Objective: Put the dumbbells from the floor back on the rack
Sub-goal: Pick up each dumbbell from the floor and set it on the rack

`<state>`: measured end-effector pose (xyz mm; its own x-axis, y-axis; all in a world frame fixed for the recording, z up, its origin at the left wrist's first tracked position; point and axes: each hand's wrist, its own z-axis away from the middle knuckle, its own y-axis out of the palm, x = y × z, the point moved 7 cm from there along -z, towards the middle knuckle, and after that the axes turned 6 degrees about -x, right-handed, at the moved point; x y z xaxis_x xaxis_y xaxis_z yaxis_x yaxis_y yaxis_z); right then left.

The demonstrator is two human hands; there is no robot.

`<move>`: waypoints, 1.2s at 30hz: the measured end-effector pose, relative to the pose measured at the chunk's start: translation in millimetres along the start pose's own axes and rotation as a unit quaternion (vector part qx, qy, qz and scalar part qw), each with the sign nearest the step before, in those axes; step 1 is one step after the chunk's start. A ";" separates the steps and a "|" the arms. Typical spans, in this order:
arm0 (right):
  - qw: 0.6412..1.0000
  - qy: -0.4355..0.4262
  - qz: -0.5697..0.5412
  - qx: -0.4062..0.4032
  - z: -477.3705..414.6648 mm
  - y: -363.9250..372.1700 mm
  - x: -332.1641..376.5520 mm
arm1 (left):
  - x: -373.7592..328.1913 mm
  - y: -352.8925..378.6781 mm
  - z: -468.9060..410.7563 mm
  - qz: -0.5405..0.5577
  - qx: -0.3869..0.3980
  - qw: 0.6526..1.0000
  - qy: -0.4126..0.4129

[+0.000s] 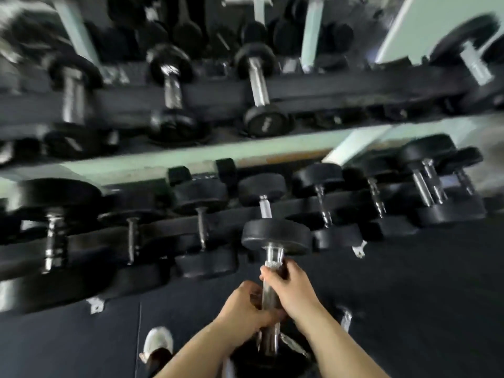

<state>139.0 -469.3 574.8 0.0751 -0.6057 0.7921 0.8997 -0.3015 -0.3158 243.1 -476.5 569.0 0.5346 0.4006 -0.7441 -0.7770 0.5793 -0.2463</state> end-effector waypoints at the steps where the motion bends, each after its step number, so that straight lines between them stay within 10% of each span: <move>1: 1.000 -0.017 0.012 0.011 1.4 16.5 24.1 | -4.2 -24.3 1.4 0.018 -0.012 1.000 0.009; 15: 0.994 -0.077 0.049 0.066 -27.1 317.1 279.7 | -16.1 -411.0 -35.3 0.077 -0.103 0.989 0.079; 36: 0.984 -0.115 0.085 0.109 -31.8 414.7 392.5 | -38.9 -538.7 -41.1 0.181 -0.140 0.967 0.113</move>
<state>527.9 -855.5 738.2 0.3062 -0.4429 0.8427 0.9343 -0.0297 -0.3551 627.3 -833.3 705.1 0.1497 0.3579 -0.9217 -0.9759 0.2032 -0.0796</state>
